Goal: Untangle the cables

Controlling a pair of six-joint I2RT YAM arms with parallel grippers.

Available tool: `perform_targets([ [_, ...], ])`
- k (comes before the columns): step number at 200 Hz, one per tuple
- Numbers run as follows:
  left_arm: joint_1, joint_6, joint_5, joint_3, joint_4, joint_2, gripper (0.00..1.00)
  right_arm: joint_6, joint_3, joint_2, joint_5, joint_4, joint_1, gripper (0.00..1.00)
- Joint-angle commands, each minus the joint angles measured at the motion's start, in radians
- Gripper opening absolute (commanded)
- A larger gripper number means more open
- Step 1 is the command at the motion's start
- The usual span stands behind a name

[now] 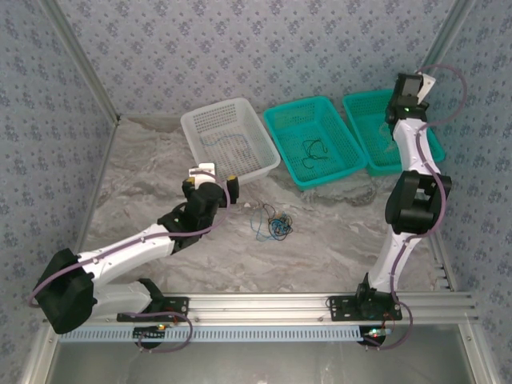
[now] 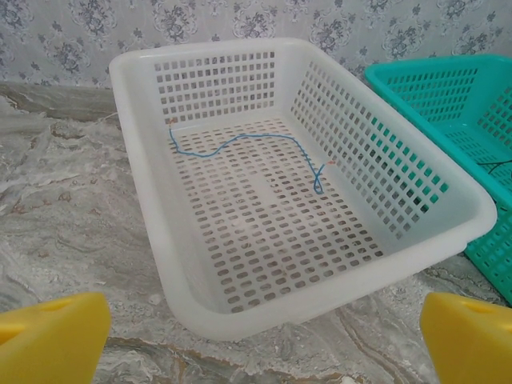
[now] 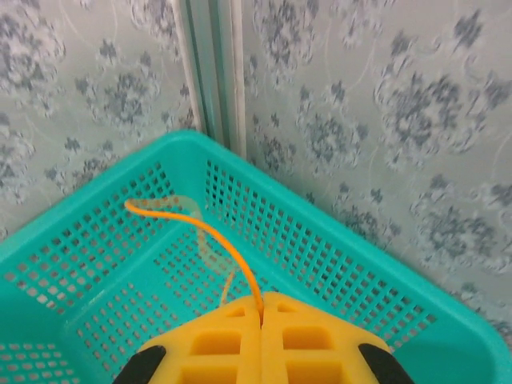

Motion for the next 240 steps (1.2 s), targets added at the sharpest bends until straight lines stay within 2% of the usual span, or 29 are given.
perform_targets([
  [1,0.01,-0.009,-0.025,0.044,-0.022,-0.004,0.99,-0.036,0.074,0.003,0.031,-0.001,-0.004,0.0],
  [40,0.01,-0.014,-0.021,0.051,-0.029,0.009,0.99,-0.002,0.105,0.008,-0.047,-0.014,-0.007,0.0],
  [90,0.009,-0.026,0.006,0.06,-0.045,0.019,0.99,0.012,0.091,0.137,-0.02,-0.036,-0.028,0.0],
  [98,0.009,-0.027,0.006,0.058,-0.047,0.017,0.99,0.01,0.095,0.156,-0.008,-0.042,-0.03,0.04],
  [102,0.009,-0.027,0.006,0.056,-0.049,0.015,0.99,0.008,0.097,0.163,-0.008,-0.047,-0.031,0.09],
  [109,0.009,-0.031,0.004,0.056,-0.051,0.014,0.99,0.009,0.101,0.171,-0.01,-0.059,-0.03,0.24],
  [122,0.009,-0.037,0.005,0.052,-0.054,0.01,0.99,0.023,0.101,0.172,-0.016,-0.089,-0.03,0.44],
  [131,0.009,-0.042,0.006,0.051,-0.057,0.007,0.99,0.031,0.087,0.156,-0.019,-0.102,-0.026,0.7],
  [134,0.009,-0.043,0.008,0.049,-0.056,0.006,0.99,0.031,0.078,0.148,-0.022,-0.1,-0.024,0.92],
  [137,0.009,-0.044,0.009,0.049,-0.054,0.005,1.0,0.03,0.067,0.139,-0.023,-0.097,-0.023,0.99],
  [164,0.01,-0.04,0.031,0.039,-0.032,0.0,0.99,0.039,-0.07,0.024,-0.046,-0.041,-0.007,1.0],
  [240,0.038,-0.091,0.04,0.034,-0.027,0.013,0.99,0.183,-0.469,-0.288,-0.148,0.027,0.049,1.0],
])
